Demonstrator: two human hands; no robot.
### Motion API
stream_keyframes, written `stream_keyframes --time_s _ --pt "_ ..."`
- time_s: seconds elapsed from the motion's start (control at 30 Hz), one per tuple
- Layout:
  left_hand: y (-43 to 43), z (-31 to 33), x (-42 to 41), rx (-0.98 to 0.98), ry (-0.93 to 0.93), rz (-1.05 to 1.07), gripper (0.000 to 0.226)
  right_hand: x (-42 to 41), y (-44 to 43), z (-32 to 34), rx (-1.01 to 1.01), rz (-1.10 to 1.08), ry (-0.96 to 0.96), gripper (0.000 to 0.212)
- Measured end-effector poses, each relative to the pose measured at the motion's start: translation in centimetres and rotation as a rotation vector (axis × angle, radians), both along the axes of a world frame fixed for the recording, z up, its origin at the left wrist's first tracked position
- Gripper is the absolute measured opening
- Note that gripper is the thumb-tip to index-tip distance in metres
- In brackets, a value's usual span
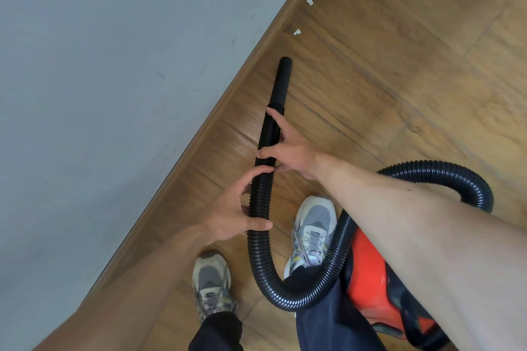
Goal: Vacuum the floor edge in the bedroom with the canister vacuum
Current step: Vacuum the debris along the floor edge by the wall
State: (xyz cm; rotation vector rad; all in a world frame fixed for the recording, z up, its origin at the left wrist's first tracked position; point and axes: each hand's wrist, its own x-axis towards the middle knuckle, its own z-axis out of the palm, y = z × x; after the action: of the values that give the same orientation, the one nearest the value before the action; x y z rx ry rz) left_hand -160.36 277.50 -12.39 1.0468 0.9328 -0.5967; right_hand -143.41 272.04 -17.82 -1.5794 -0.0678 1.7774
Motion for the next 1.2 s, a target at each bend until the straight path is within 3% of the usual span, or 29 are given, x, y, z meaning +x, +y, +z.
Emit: stream_keyframes --time_s 1.2 --pt "2.7 2.7 8.4 -0.019 0.041 0.016 0.094 7.9 3.2 0.4 -0.035 0.041 0.011 0.096"
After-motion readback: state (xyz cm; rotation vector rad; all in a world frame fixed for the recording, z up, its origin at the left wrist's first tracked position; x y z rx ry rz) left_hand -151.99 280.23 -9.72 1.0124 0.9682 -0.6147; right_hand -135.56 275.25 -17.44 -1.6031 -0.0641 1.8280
